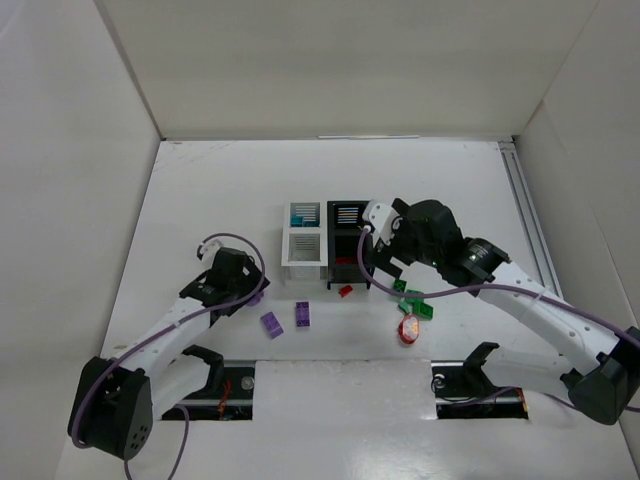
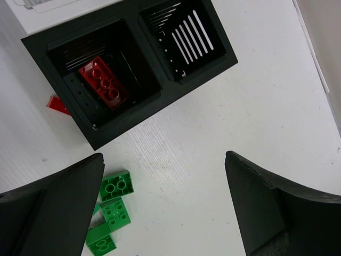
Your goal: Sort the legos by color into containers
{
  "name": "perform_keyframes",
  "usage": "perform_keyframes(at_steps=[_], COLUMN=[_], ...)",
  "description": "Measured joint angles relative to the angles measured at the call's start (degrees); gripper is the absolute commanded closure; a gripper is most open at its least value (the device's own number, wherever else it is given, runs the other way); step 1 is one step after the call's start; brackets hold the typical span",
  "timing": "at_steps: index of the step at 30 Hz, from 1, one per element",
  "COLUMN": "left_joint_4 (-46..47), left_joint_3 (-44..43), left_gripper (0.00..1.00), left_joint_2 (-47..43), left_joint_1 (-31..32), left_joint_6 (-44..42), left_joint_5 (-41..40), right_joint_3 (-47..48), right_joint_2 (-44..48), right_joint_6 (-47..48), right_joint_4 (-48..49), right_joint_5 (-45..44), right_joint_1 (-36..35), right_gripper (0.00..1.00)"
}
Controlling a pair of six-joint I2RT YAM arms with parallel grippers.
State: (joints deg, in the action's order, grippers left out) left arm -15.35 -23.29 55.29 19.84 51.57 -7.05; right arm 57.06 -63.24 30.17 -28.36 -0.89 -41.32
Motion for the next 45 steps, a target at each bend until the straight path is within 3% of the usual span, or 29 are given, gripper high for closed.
perform_keyframes(at_steps=[9,13,17,20,23,25,33,40,45], left_joint_4=[-1.5,-2.1,-3.0,-4.0,-5.7,-6.3,-6.2,-8.9,-13.0], left_joint_3=[-0.2,-0.2,-0.3,-0.6,-1.8,-3.0,-6.7,-8.2,-16.4], left_gripper=[0.32,0.44,0.48,0.48,0.35,0.35,0.72,0.73,0.73], left_joint_2=[0.2,0.5,0.9,1.0,2.1,3.5,10.4,10.0,2.1], left_joint_1=[7.3,10.1,10.6,10.6,10.6,10.6,10.6,11.7,11.9], left_joint_6=[1.6,3.2,4.7,5.4,6.1,6.6,6.4,5.9,2.4], left_joint_5=[0.0,-0.5,-1.1,-2.1,-3.7,-5.0,-7.5,-8.2,-9.5], right_joint_3=[-0.9,-0.9,-0.9,-0.9,-0.9,-0.9,-0.9,-0.9,-1.7], right_joint_2=[0.0,0.0,-0.2,-0.2,-0.2,-0.2,-0.2,-0.1,1.4], right_joint_6=[0.0,0.0,0.0,0.0,0.0,0.0,0.0,-0.1,-1.6], right_joint_4=[0.0,0.1,0.1,0.1,0.1,0.1,0.1,0.0,0.1], right_joint_5=[0.1,0.3,0.5,0.5,0.6,0.6,0.4,0.0,-1.1], right_joint_1=[0.0,0.0,0.0,0.0,0.0,0.0,0.0,0.0,0.1], right_gripper=[0.00,0.00,0.00,0.00,0.00,0.00,0.00,0.00,0.00])
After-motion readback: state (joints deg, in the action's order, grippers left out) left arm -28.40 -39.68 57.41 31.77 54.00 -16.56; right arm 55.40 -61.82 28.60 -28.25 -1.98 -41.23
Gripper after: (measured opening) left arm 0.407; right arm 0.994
